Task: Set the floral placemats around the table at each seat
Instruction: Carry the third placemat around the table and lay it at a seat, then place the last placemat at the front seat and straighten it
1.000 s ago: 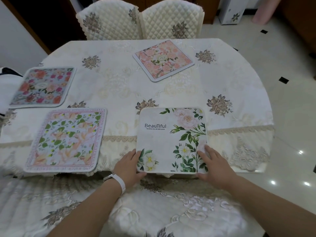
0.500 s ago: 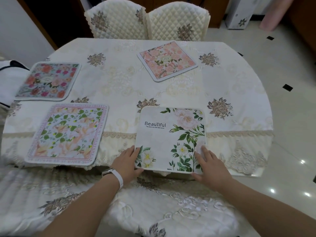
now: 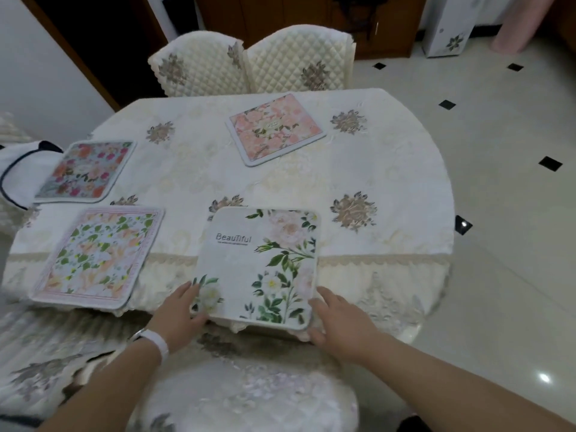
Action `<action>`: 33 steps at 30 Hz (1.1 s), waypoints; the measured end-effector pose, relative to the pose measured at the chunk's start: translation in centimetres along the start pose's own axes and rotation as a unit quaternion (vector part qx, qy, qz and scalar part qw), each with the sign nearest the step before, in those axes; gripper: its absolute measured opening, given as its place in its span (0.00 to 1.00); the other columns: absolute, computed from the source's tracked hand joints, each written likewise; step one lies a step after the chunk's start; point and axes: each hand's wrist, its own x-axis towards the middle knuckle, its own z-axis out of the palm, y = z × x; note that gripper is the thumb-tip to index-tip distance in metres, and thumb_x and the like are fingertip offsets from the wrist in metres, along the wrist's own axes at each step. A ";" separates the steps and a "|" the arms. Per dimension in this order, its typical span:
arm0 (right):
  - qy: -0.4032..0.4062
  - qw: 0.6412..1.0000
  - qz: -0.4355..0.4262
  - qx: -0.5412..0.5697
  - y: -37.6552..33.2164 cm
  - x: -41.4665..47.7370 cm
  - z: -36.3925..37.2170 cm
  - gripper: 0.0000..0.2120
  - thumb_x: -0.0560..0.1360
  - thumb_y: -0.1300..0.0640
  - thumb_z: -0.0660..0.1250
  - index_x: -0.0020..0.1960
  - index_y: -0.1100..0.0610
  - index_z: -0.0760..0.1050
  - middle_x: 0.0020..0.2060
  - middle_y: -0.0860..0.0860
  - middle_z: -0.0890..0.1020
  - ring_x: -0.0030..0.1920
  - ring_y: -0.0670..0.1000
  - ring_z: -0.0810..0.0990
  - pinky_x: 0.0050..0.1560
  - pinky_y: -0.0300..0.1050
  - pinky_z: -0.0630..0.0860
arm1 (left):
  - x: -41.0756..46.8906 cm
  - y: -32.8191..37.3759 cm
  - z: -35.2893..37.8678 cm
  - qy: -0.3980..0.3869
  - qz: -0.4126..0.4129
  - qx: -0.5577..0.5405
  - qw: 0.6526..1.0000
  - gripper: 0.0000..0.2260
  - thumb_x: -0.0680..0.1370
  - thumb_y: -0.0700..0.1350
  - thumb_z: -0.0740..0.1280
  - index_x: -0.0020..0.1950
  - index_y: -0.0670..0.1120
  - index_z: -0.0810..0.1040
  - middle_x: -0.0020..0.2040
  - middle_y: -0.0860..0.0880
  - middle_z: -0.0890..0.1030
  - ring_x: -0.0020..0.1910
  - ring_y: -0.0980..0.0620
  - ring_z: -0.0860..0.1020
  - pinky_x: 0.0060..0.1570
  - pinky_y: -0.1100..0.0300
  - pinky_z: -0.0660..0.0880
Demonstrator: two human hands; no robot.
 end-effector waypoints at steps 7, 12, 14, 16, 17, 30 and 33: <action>0.039 0.998 -0.016 0.036 16.0 -9.3 -7.0 0.25 0.77 0.45 0.58 0.72 0.52 0.65 0.70 0.50 0.68 0.64 0.54 0.73 0.60 0.49 0.72 | -5.6 18.5 4.6 0.084 0.003 -0.048 0.995 0.22 0.77 0.49 0.67 0.70 0.47 0.70 0.75 0.47 0.64 0.73 0.48 0.62 0.70 0.52 0.62; 0.087 0.991 0.073 0.074 28.2 -17.2 -12.5 0.22 0.77 0.45 0.58 0.69 0.50 0.68 0.66 0.47 0.71 0.61 0.53 0.75 0.57 0.47 0.73 | -5.5 33.8 8.0 0.062 0.087 -0.038 0.994 0.21 0.78 0.52 0.64 0.70 0.51 0.69 0.76 0.51 0.62 0.74 0.50 0.61 0.72 0.54 0.60; 0.121 0.983 0.102 0.095 31.7 -19.5 -14.8 0.22 0.78 0.45 0.59 0.70 0.50 0.68 0.68 0.47 0.70 0.63 0.52 0.74 0.59 0.47 0.72 | -4.5 39.4 8.4 0.066 0.141 -0.029 0.987 0.21 0.78 0.53 0.64 0.71 0.51 0.69 0.75 0.52 0.63 0.73 0.51 0.61 0.71 0.55 0.60; 0.162 0.973 0.124 0.106 34.6 -21.1 -16.7 0.22 0.79 0.46 0.60 0.71 0.50 0.68 0.68 0.46 0.70 0.63 0.51 0.74 0.60 0.46 0.72 | -3.2 44.5 8.3 0.070 0.184 -0.018 0.980 0.21 0.78 0.53 0.64 0.71 0.51 0.69 0.74 0.52 0.65 0.73 0.51 0.62 0.71 0.56 0.60; 0.182 0.968 0.134 0.111 35.9 -21.8 -17.5 0.22 0.79 0.46 0.60 0.71 0.50 0.68 0.68 0.46 0.70 0.63 0.51 0.73 0.59 0.46 0.72 | -2.6 47.1 8.2 0.073 0.204 -0.010 0.976 0.21 0.78 0.53 0.64 0.70 0.51 0.70 0.74 0.51 0.66 0.73 0.51 0.63 0.70 0.56 0.60; 0.248 0.947 0.203 0.018 51.4 -24.3 -26.6 0.22 0.79 0.45 0.58 0.70 0.52 0.69 0.66 0.49 0.72 0.63 0.53 0.72 0.59 0.49 0.71 | 6.2 73.4 9.2 0.096 0.385 0.072 0.915 0.27 0.72 0.61 0.55 0.65 0.48 0.75 0.67 0.47 0.75 0.66 0.46 0.72 0.62 0.48 0.70; 0.226 0.950 0.212 0.025 55.2 -21.6 -27.7 0.22 0.79 0.44 0.58 0.69 0.52 0.69 0.65 0.49 0.73 0.62 0.53 0.72 0.59 0.49 0.72 | 10.7 76.9 10.4 0.078 0.384 0.066 0.918 0.27 0.72 0.61 0.55 0.65 0.48 0.76 0.67 0.47 0.75 0.66 0.46 0.72 0.63 0.45 0.70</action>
